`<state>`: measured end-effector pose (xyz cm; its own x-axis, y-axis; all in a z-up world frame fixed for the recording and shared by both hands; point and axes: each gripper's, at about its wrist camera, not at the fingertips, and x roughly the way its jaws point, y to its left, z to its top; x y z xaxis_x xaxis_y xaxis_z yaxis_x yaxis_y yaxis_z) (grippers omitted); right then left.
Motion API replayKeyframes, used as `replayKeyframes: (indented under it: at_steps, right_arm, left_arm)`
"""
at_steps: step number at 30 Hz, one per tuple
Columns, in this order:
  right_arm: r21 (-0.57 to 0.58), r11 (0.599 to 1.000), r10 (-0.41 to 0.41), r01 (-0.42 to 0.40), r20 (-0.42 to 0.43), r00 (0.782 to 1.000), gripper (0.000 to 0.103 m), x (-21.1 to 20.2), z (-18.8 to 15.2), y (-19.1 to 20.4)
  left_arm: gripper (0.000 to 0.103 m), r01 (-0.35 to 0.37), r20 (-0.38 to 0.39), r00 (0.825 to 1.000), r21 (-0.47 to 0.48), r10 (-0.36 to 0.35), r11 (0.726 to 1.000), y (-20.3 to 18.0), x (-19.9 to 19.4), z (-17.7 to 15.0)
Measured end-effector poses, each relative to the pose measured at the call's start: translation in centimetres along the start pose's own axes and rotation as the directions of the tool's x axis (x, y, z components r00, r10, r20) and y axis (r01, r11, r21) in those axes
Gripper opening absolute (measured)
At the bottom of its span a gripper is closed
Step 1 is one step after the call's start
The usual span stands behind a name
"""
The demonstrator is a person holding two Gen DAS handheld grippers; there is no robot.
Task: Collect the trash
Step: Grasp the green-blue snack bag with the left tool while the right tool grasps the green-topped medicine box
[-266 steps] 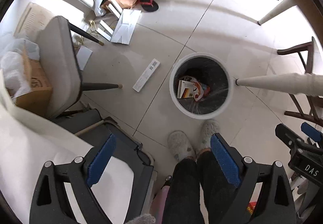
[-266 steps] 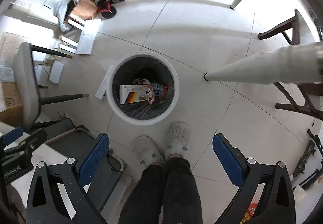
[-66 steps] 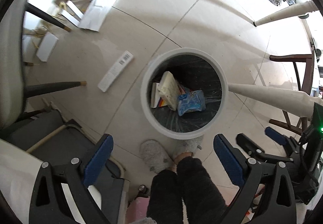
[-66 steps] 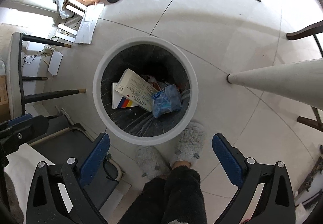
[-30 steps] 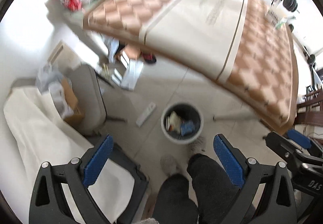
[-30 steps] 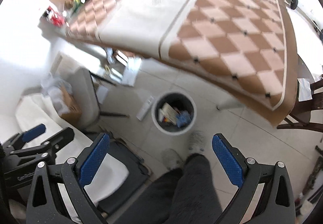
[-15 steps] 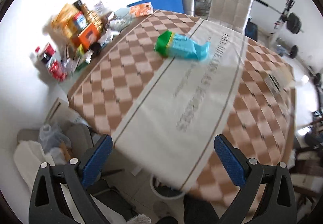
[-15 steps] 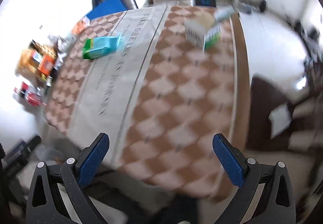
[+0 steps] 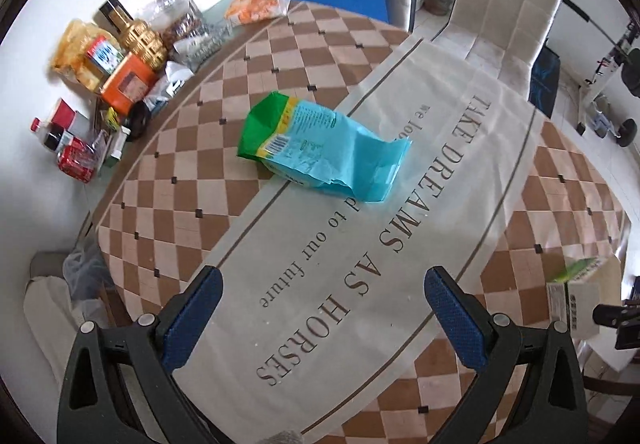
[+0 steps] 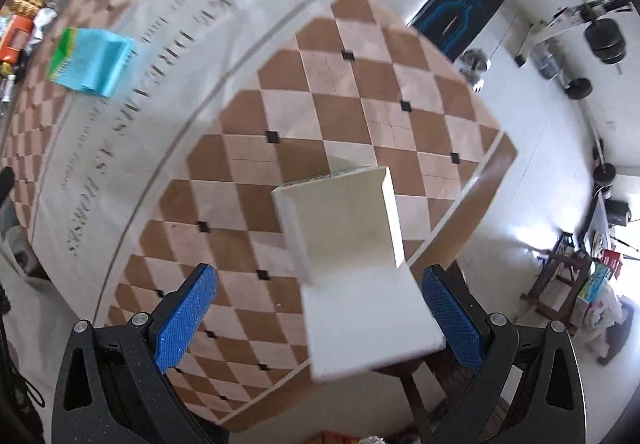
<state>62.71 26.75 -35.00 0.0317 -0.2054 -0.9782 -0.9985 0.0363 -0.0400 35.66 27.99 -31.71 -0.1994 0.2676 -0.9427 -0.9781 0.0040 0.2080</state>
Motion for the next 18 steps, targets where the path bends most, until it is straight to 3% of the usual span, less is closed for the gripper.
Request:
replayKeyframes:
  at_steps: [3, 8, 11, 14, 16, 18]
  right_arm:
    - [-0.023, 1.0, 0.015, -0.017, -0.107, 0.994, 0.103, 4.1, 1.8, -0.5]
    - [0.001, 1.0, 0.027, -0.027, -0.19, 0.981, 0.103, 8.1, 3.7, -1.3]
    - [0.041, 0.997, 0.068, -0.063, -0.152, 0.986, 0.094, 7.8, 4.6, -1.7]
    - [0.072, 0.989, 0.134, -0.129, -0.062, 0.989, 0.092, 5.8, 6.1, -1.2]
    - [0.072, 0.989, 0.133, -0.132, -0.01, 0.991, 0.091, 4.5, 7.3, -0.5]
    - [0.077, 0.988, 0.133, -0.135, 0.033, 0.991, 0.091, 3.4, 9.0, 0.6]
  left_arm:
    - [0.103, -0.022, -0.046, 0.999, -0.002, 0.022, 1.0, -0.9, 2.0, 0.6]
    - [0.103, -0.029, -0.108, 0.994, -0.006, 0.028, 1.0, -1.2, 4.7, 1.3]
    - [0.103, -0.026, -0.14, 0.99, -0.032, 0.021, 0.999, -0.2, 6.4, 2.2]
    - [0.103, 0.002, -0.189, 0.982, -0.147, -0.03, 0.989, 2.4, 8.3, 3.9]
    - [0.103, 0.037, -0.214, 0.972, -0.26, -0.095, 0.965, 4.6, 9.5, 5.2]
    - [0.103, 0.07, -0.229, 0.958, -0.391, -0.17, 0.918, 7.0, 10.9, 6.7]
